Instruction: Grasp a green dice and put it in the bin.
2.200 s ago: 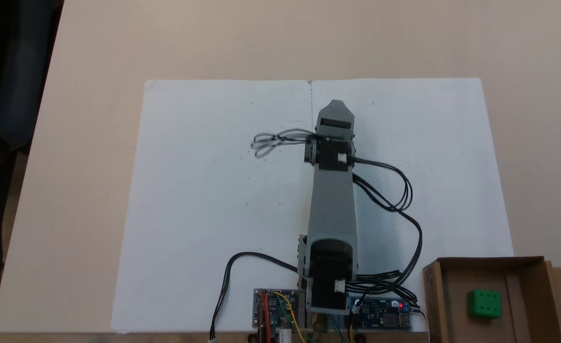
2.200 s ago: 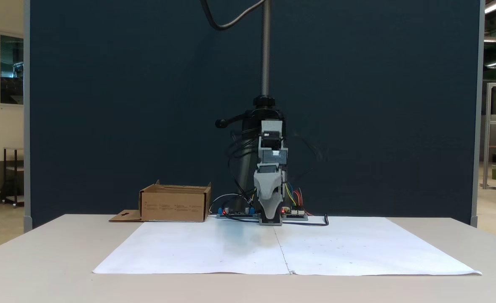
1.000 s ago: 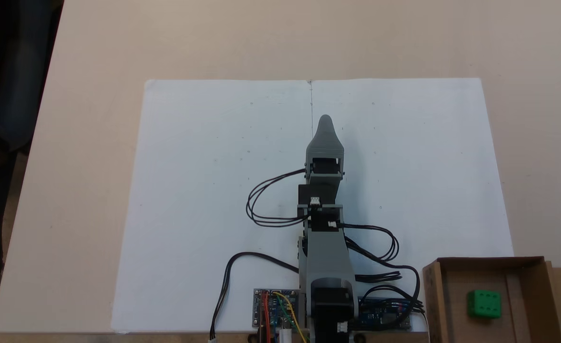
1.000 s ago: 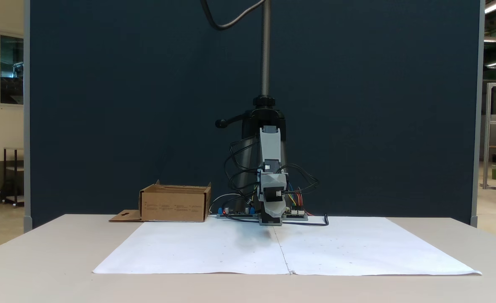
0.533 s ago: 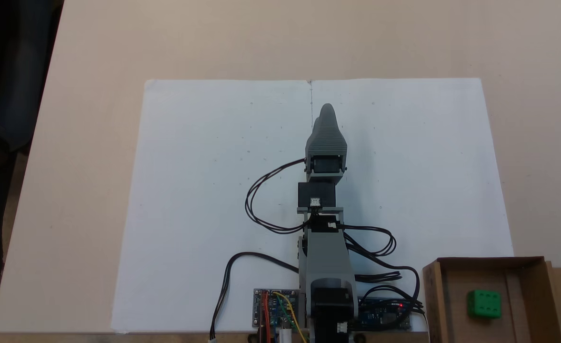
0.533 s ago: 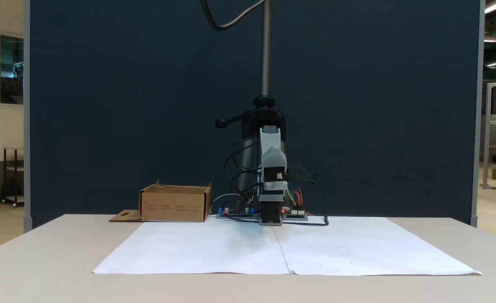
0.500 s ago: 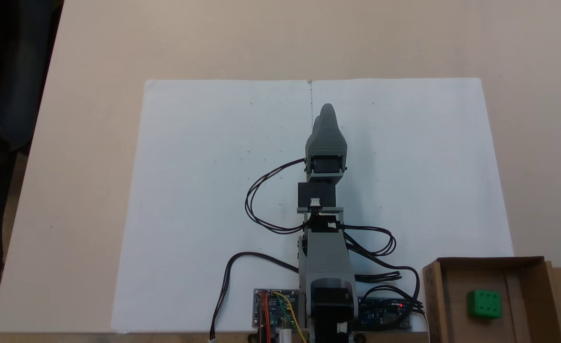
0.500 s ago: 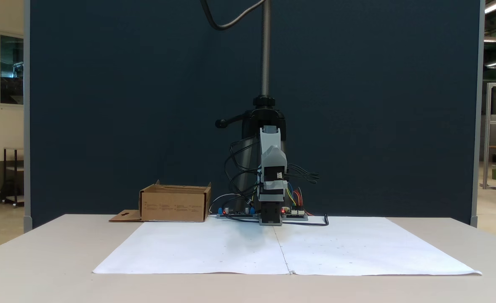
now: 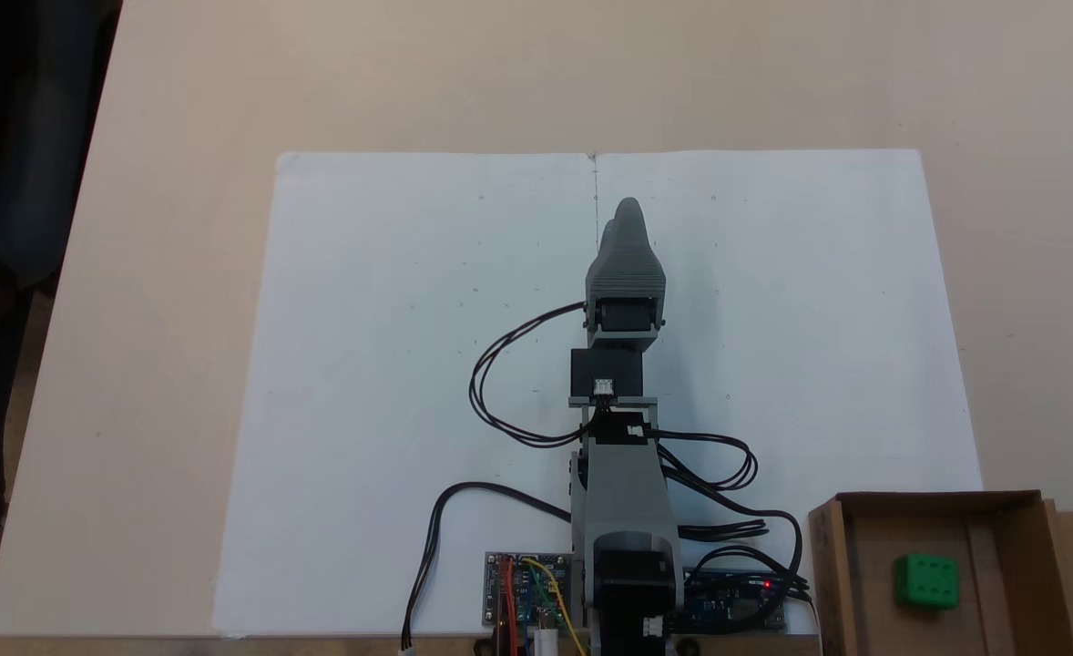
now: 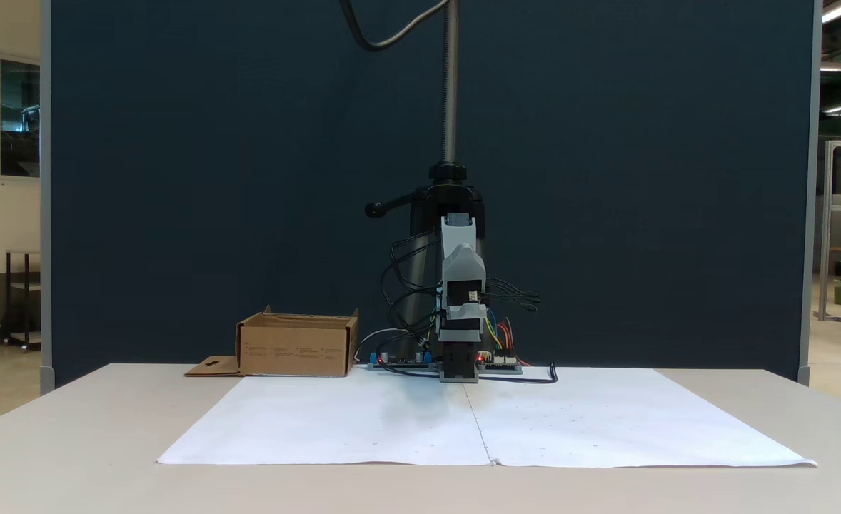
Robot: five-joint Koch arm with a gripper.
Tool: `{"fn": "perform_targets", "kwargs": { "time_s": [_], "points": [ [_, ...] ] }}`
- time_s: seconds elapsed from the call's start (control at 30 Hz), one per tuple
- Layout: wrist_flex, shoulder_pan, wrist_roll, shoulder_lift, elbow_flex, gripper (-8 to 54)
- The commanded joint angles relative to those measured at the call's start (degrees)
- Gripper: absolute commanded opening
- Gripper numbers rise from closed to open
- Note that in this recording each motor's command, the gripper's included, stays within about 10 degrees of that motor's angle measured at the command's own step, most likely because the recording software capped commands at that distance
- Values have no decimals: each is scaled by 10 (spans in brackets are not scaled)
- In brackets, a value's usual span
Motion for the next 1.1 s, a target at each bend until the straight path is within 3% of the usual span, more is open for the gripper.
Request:
{"fn": "perform_targets", "kwargs": {
  "time_s": [0.0, 1.07],
  "points": [
    [-52, 6, -49, 66, 39, 425],
    [-46, -4, -47, 64, 38, 449]
  ]
}}
